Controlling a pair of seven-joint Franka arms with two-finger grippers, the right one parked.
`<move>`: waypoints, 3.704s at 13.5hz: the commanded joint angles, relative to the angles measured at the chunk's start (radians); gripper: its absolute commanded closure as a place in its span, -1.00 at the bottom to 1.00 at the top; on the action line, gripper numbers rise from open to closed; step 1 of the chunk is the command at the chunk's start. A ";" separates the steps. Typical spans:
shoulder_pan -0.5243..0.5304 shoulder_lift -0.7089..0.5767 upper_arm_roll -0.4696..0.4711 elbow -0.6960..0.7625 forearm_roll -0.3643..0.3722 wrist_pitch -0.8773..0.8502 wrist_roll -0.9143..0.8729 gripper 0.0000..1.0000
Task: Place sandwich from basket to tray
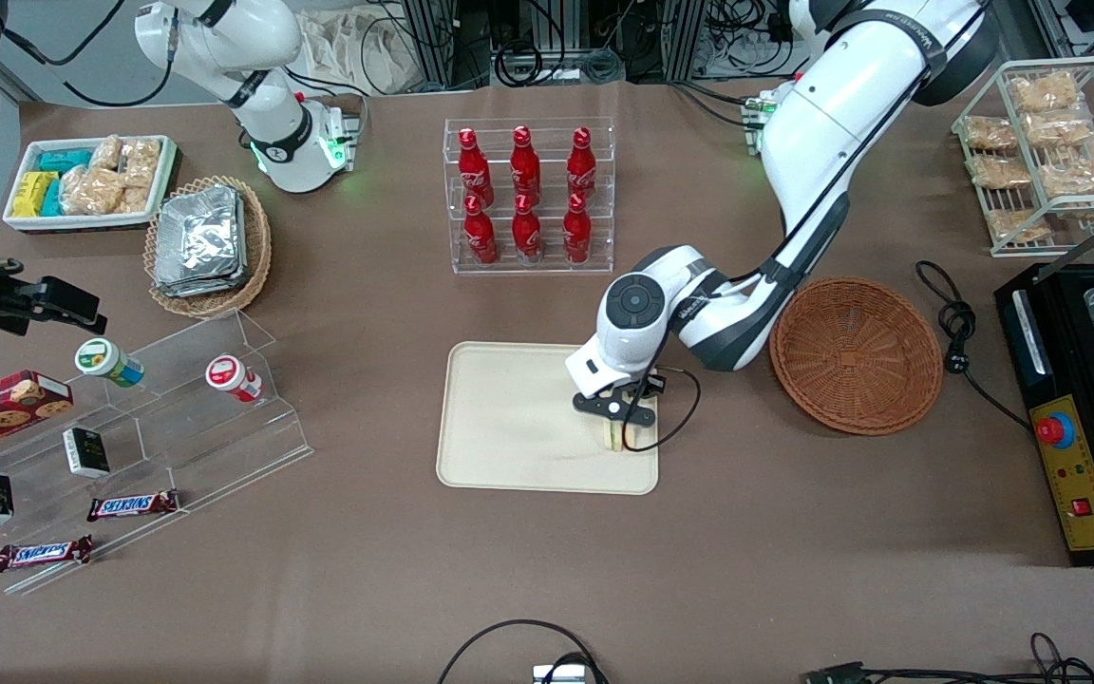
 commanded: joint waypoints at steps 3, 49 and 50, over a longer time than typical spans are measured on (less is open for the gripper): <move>-0.012 0.022 0.001 0.030 0.028 0.011 -0.079 -0.32; 0.246 -0.761 0.426 0.073 -0.402 -0.759 0.724 -1.00; 0.246 -0.764 0.424 0.069 -0.405 -0.761 0.723 -1.00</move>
